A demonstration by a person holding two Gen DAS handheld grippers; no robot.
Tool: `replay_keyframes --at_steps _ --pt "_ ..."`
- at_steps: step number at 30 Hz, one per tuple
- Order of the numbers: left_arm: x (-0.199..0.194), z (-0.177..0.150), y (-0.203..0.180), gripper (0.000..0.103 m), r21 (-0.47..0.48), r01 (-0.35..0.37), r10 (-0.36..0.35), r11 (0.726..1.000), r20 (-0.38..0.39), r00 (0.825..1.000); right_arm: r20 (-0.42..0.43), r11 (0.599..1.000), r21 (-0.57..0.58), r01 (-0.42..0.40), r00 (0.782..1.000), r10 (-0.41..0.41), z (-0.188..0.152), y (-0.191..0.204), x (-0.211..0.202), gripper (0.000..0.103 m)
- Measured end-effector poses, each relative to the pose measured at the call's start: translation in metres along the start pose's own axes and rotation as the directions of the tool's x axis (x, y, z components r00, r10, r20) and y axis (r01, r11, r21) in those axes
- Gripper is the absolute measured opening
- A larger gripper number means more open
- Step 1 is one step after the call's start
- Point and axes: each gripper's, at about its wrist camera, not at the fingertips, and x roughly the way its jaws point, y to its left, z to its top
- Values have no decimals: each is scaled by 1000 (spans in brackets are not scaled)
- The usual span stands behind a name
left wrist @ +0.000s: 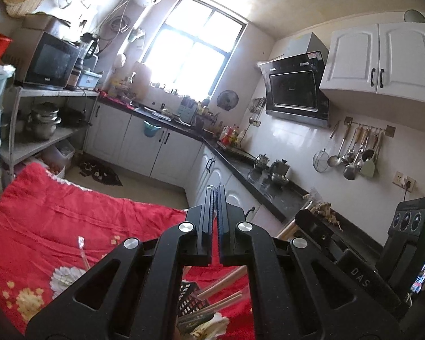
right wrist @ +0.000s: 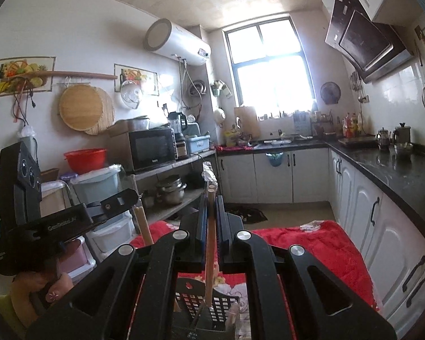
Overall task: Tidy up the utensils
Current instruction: 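Open both tools to drop the chopsticks into the caddy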
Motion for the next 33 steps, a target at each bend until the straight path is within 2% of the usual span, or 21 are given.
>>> replay_keyframes --at_steps 21,29,33 --pt "21 -50 16 1 3 -47 47 999 -93 995 -130 999 26 25 991 -21 -51 -7 39 6" --pt "27 -58 23 1 0 -78 77 997 -151 986 -183 999 42 33 983 -24 -63 -9 47 7" --pt "27 -62 25 3 6 -94 93 996 -166 982 -192 998 45 37 981 -27 -66 -11 46 21"
